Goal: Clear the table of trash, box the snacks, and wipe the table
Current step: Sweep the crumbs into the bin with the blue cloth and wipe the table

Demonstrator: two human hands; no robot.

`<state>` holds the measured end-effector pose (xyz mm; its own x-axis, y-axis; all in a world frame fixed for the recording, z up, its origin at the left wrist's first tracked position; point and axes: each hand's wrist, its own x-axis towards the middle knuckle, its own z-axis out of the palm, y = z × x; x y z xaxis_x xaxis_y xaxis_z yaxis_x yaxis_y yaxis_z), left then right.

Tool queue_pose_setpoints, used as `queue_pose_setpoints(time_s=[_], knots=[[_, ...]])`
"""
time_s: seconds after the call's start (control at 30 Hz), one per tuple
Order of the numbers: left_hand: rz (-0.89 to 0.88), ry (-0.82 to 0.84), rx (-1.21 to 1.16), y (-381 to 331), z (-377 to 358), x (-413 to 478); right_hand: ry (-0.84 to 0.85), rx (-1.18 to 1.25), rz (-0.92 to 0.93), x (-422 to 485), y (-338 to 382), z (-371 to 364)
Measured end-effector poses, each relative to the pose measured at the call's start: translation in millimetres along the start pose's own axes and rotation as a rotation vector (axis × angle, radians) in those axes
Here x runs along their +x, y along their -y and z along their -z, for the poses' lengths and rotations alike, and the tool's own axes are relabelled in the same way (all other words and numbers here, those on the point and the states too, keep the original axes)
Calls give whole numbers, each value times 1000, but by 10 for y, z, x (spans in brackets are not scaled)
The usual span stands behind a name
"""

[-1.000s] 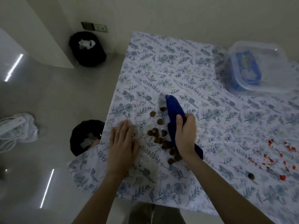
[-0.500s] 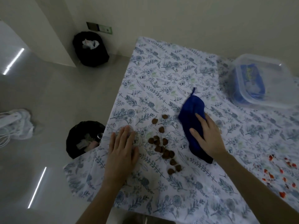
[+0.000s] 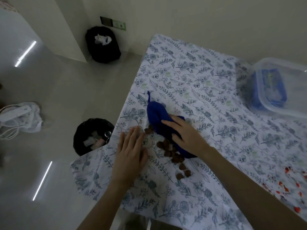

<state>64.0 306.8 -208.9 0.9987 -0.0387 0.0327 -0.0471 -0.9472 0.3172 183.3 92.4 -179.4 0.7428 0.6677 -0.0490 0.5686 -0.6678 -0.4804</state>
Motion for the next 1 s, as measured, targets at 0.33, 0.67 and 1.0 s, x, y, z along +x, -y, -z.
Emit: queue_pose_setpoints(time_s=[0.33, 0.67, 1.0], knots=[[-11, 14, -24, -9, 32, -15, -484, 97, -569, -1111, -53, 224], [-76, 4, -23, 29, 74, -16, -347, -37, -706, -2041, 742, -490], [-11, -20, 11, 335, 140, -168, -275, -196, -712, -1621, 889, -676]])
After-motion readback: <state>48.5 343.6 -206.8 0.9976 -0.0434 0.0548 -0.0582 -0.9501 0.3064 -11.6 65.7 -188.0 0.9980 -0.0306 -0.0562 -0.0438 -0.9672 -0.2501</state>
